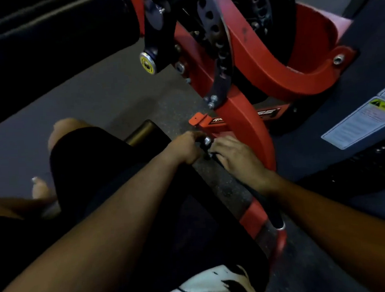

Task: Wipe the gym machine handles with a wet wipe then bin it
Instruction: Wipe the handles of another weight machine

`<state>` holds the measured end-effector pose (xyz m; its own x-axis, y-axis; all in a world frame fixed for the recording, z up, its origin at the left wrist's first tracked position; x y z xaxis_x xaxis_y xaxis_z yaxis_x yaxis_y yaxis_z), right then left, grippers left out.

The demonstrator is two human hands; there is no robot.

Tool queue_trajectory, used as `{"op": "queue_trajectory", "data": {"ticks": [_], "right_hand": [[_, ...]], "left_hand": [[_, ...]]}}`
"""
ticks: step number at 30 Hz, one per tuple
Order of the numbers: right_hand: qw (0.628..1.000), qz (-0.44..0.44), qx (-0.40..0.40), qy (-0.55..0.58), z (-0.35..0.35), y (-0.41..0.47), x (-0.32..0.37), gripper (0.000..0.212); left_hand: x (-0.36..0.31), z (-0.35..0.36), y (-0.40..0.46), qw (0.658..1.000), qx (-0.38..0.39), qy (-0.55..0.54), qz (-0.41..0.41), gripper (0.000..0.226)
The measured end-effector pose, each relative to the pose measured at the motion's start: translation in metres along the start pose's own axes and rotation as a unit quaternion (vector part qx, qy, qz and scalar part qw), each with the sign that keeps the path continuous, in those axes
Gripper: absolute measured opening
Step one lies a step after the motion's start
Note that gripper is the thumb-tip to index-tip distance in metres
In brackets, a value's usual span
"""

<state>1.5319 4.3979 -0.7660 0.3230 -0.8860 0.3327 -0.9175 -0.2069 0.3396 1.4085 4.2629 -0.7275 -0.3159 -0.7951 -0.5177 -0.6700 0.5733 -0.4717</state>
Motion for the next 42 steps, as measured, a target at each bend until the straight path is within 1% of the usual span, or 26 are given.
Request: {"op": "queue_trajectory", "data": {"ticks": [2, 3, 5, 6, 8, 10, 13, 15, 18, 20, 22, 25, 28, 30, 32, 34, 36, 38, 39, 40, 42], "right_hand": [[0.997, -0.031, 0.059, -0.036, -0.004, -0.019, 0.000, 0.025], [0.997, -0.013, 0.062, -0.031, -0.009, -0.025, -0.003, 0.025], [0.998, 0.059, 0.018, -0.006, -0.017, -0.031, -0.011, 0.021], [0.997, 0.080, -0.002, 0.005, -0.019, -0.029, -0.014, 0.019], [0.997, 0.081, -0.014, 0.010, -0.017, -0.019, -0.009, 0.017], [0.997, 0.072, -0.032, 0.019, -0.010, -0.005, -0.001, 0.017], [0.993, 0.091, -0.066, 0.020, -0.001, 0.008, 0.004, 0.018], [0.994, 0.089, -0.061, 0.014, 0.002, 0.013, 0.005, 0.023], [0.999, 0.031, -0.003, -0.015, -0.001, 0.009, 0.003, 0.028], [0.998, -0.016, 0.051, -0.018, -0.008, -0.001, -0.002, 0.028], [0.997, -0.026, 0.070, 0.001, -0.015, -0.008, -0.011, 0.031], [0.998, 0.034, 0.030, 0.040, -0.014, -0.005, -0.016, 0.029], [0.996, 0.078, -0.021, 0.028, -0.004, 0.008, -0.008, 0.025], [0.999, 0.047, -0.013, -0.006, 0.001, 0.008, 0.003, 0.022], [0.999, -0.005, 0.026, -0.039, -0.001, -0.002, 0.006, 0.019], [0.997, -0.022, 0.056, -0.045, -0.009, -0.014, 0.002, 0.019], [0.999, 0.033, 0.038, -0.003, -0.016, -0.018, -0.005, 0.022], [0.995, 0.093, -0.014, 0.040, -0.014, -0.013, -0.009, 0.024], [0.992, 0.114, -0.033, 0.042, -0.012, -0.008, -0.008, 0.025], [0.991, 0.123, -0.040, 0.032, -0.008, -0.004, -0.004, 0.025], [0.996, 0.086, -0.022, -0.006, -0.004, -0.004, 0.003, 0.024]], "left_hand": [[0.001, 0.000, 0.000, 1.000, 0.008, -0.002, 0.013, 0.049], [0.003, -0.001, 0.000, 1.000, 0.013, -0.004, 0.014, 0.051], [0.007, 0.000, 0.000, 0.999, 0.031, 0.010, 0.020, 0.059], [0.011, 0.001, 0.000, 0.999, 0.040, 0.021, 0.021, 0.064], [0.017, 0.002, -0.002, 0.998, 0.056, 0.031, 0.020, 0.074], [0.020, 0.000, -0.003, 0.998, 0.062, 0.018, 0.022, 0.076], [0.020, -0.002, 0.000, 0.998, 0.051, -0.002, 0.023, 0.069], [0.015, -0.004, 0.004, 0.999, 0.043, -0.006, 0.027, 0.059], [0.011, -0.003, 0.010, 0.998, 0.047, -0.024, 0.022, 0.046], [0.010, -0.002, 0.011, 0.998, 0.049, -0.039, 0.015, 0.048], [0.009, -0.003, 0.010, 0.997, 0.059, -0.037, 0.011, 0.055], [0.008, -0.004, 0.007, 0.997, 0.058, -0.046, 0.013, 0.056], [0.004, -0.004, 0.006, 0.998, 0.051, -0.046, 0.012, 0.052], [0.003, -0.004, 0.006, 0.998, 0.050, -0.048, 0.005, 0.051], [0.004, -0.004, 0.006, 0.998, 0.047, -0.045, 0.002, 0.052], [0.005, -0.004, 0.007, 0.998, 0.041, -0.039, 0.000, 0.054], [0.005, -0.004, 0.006, 0.999, 0.033, -0.037, 0.002, 0.054], [0.005, -0.005, 0.005, 0.999, 0.029, -0.036, 0.009, 0.051], [0.004, -0.005, 0.005, 0.999, 0.030, -0.039, 0.011, 0.050], [0.004, -0.005, 0.005, 0.999, 0.029, -0.040, 0.012, 0.049], [0.005, -0.005, 0.004, 0.999, 0.027, -0.033, 0.015, 0.047]]}}
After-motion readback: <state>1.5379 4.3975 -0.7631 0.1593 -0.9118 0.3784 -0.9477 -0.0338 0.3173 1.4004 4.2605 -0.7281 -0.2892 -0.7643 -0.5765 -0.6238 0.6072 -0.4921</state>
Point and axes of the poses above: each hand's wrist, its own y-axis towards the middle knuckle, its own z-axis out of the palm, x = y × z, the point moved 1 cm from there along y, towards the middle knuckle, and after that the axes turned 10 degrees about -z, right-handed, at the moved point
